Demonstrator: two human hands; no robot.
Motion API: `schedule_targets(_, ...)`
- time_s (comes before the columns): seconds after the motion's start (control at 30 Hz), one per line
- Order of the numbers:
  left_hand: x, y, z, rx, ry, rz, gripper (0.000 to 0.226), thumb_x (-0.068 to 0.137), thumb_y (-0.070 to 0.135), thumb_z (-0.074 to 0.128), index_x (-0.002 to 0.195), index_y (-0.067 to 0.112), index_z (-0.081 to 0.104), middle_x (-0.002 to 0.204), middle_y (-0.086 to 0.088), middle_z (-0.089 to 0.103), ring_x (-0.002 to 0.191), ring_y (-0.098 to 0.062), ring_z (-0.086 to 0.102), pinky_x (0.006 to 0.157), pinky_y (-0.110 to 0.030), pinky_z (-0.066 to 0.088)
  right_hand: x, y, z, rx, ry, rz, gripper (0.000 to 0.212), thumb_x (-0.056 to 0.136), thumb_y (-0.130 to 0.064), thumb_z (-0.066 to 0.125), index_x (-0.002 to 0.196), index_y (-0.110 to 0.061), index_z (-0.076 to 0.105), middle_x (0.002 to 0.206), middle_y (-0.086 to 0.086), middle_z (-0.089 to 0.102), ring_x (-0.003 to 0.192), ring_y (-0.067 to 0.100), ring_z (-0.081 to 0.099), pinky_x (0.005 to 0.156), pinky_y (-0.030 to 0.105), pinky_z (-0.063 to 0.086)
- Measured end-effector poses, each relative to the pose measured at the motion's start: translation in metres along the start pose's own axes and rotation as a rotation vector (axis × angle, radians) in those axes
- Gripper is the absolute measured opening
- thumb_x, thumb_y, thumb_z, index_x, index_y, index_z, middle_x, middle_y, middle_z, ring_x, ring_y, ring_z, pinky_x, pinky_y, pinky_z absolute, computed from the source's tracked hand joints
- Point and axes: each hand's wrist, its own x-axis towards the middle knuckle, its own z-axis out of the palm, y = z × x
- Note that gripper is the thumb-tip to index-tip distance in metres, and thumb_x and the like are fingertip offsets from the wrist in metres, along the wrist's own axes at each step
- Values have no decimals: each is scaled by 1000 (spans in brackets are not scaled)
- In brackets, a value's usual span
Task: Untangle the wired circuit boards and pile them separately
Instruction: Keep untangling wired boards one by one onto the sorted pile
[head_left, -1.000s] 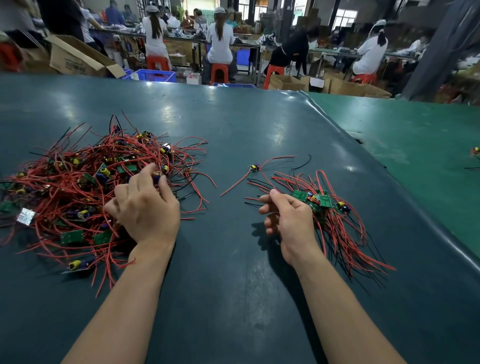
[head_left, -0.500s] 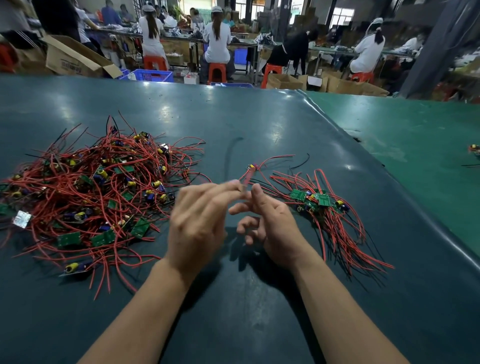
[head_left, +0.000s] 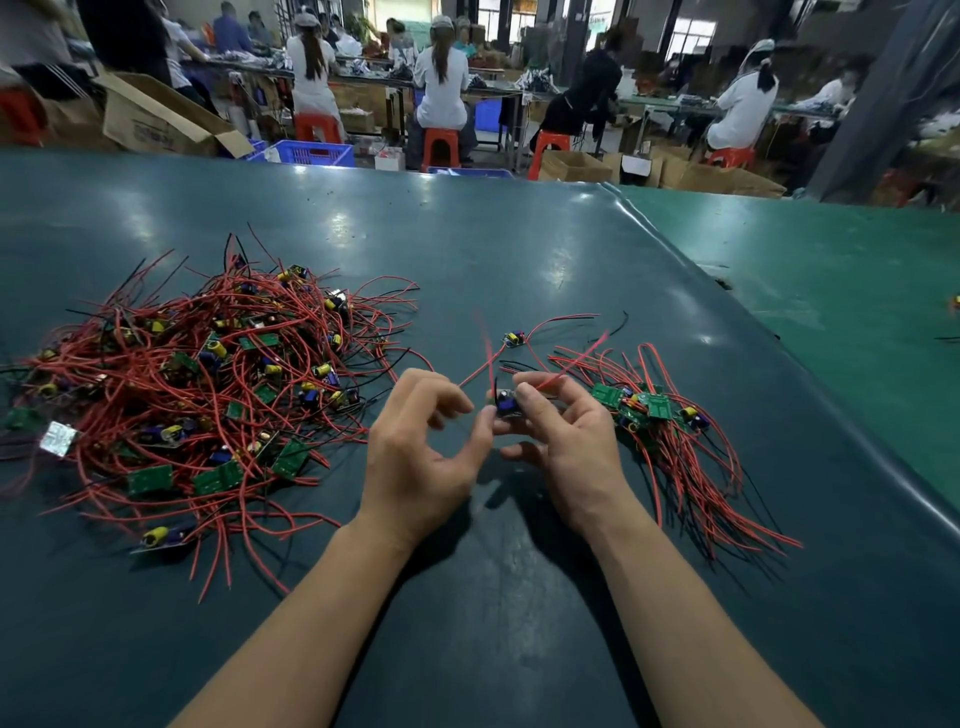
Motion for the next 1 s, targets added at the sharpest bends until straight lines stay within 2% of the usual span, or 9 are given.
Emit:
schedule_targets(0.1, 0, -3, 3, -73, -139, -261, 30, 80, 35, 78, 95, 11, 67, 81, 7, 63, 66, -8, 59, 63, -17, 47, -2, 1, 1, -41, 8, -19, 3, 93, -7, 62, 93, -10, 64, 73, 5, 70, 57, 14, 66, 42, 23, 51)
schedule_targets(0.17, 0, -7, 5, -83, -231, -306, 32, 81, 32, 77, 106, 13, 71, 87, 11, 66, 70, 0, 61, 66, -13, 46, -2, 3, 2, -61, 4, -12, 3, 93, -9, 64, 91, -11, 65, 71, 3, 71, 60, 13, 67, 41, 23, 50)
schedule_targets(0.23, 1, -9, 5, -155, -266, -315, 29, 84, 24, 76, 111, 17, 71, 90, 11, 69, 76, 1, 63, 71, -17, 49, -2, 4, 3, -68, 10, -10, 5, 93, -9, 63, 89, -12, 65, 73, 4, 72, 62, 13, 68, 41, 22, 49)
schedule_targets(0.37, 3, -8, 3, -295, -286, -407, 14, 87, 14, 73, 100, 18, 71, 85, 3, 73, 77, -15, 70, 69, -30, 56, -1, 5, 3, -104, 42, -22, 3, 90, -8, 67, 89, -10, 69, 73, 4, 72, 59, 14, 68, 41, 21, 48)
schedule_targets(0.5, 5, -9, 2, -282, -202, -427, 5, 88, 8, 70, 92, 10, 73, 81, 2, 73, 71, -7, 69, 68, -17, 52, -1, 6, 3, -143, 51, -24, 5, 89, -5, 68, 92, -8, 71, 71, 5, 73, 59, 14, 68, 45, 21, 51)
schedule_targets(0.6, 6, -9, 4, -321, -123, -496, 2, 89, 6, 69, 91, 6, 70, 77, 1, 72, 60, -11, 69, 60, -19, 54, -1, 6, 2, -147, 16, -34, 10, 91, -3, 65, 94, -10, 71, 75, 1, 74, 64, 15, 71, 49, 23, 53)
schedule_targets(0.67, 6, -9, 5, -324, -80, -521, 2, 89, 8, 69, 89, 7, 68, 76, 1, 71, 61, -12, 69, 60, -22, 55, -1, 6, 2, -164, 3, -50, 9, 92, -4, 64, 90, -10, 71, 76, 2, 74, 66, 18, 72, 49, 23, 54)
schedule_targets(0.83, 6, -9, 1, -448, -206, -574, 17, 78, 15, 78, 94, 13, 72, 83, -1, 74, 71, -12, 67, 69, -27, 57, -1, 7, 1, -164, 52, -87, 7, 92, -4, 65, 90, -11, 66, 72, 7, 72, 60, 20, 70, 46, 24, 52)
schedule_targets(1.0, 7, -6, -1, -465, -270, -566, 11, 81, 9, 76, 92, 6, 74, 78, -14, 73, 66, -19, 66, 67, -36, 55, -1, 6, -1, -186, 90, -102, 7, 94, -7, 62, 89, -11, 60, 67, 8, 69, 49, 21, 66, 42, 26, 51)
